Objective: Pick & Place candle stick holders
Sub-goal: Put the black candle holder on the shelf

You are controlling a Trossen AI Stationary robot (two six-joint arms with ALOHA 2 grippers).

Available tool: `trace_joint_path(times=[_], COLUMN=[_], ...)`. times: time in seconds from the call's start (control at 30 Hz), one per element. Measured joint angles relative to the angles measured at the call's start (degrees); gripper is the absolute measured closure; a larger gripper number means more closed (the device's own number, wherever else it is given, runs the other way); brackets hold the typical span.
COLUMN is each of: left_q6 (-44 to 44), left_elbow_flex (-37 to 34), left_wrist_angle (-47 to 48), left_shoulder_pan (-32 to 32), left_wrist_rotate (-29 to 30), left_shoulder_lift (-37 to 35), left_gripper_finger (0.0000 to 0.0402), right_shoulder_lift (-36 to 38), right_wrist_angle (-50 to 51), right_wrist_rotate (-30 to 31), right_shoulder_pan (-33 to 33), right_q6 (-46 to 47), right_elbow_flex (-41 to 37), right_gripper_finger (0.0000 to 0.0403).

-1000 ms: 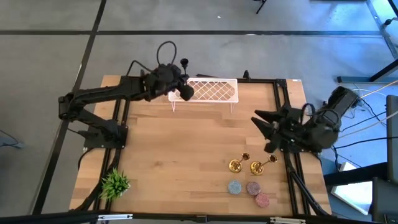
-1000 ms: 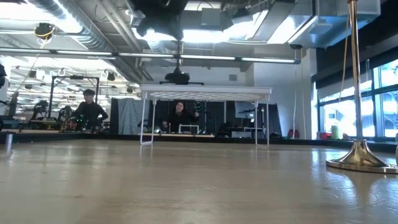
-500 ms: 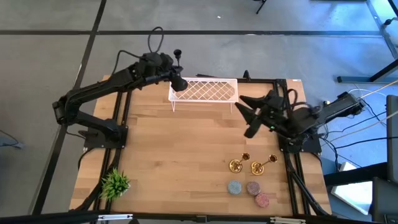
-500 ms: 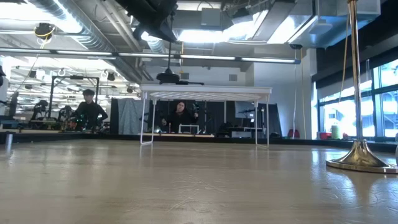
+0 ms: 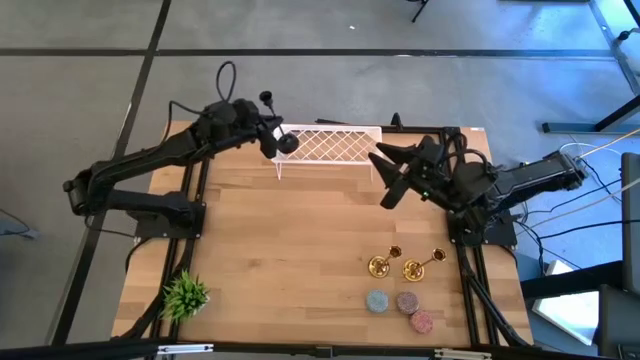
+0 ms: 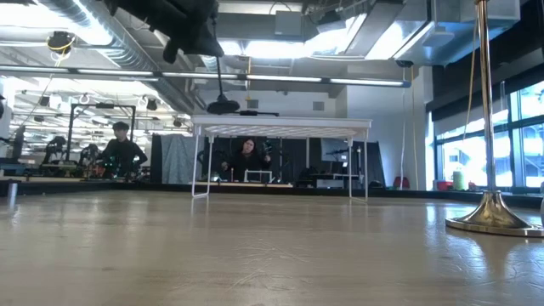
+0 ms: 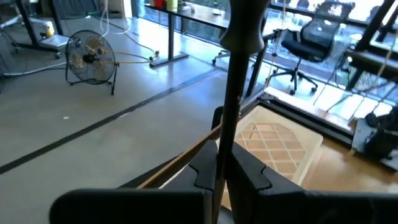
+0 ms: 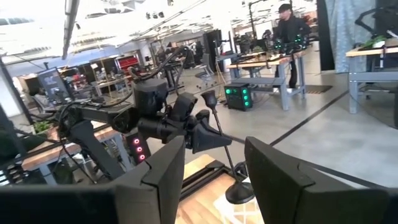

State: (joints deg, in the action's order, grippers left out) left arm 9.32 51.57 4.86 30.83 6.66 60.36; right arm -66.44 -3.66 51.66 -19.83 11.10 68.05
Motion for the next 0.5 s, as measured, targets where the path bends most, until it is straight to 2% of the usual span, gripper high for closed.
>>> trace_joint_path(times=[0.17,0.33,0.5], left_q6=[-0.72,-2.47,-3.47], left_elbow_flex=[0.20,0.20,0.20], left_wrist_angle=[-0.37,-0.88,-0.85], left_shoulder_pan=[1.32,1.64,2.38], left_wrist_rotate=[-4.53,-4.86,-4.86], left_shoulder_lift=[1.57,3.99,4.85], left_gripper_finger=[0.0390,0.0390,0.0390], right_shoulder_lift=[-0.24,-0.22,-0.22], right_wrist_angle=[-0.47,-0.51,-0.50], right_wrist_rotate=[-2.80,-5.33,-5.40], right_shoulder_pan=[2.06,3.68,3.77], right_q6=[0.02,0.48,0.41], right_elbow_flex=[0.00,0.00,0.00], right_gripper_finger=[0.0232,0.0232,0.0232])
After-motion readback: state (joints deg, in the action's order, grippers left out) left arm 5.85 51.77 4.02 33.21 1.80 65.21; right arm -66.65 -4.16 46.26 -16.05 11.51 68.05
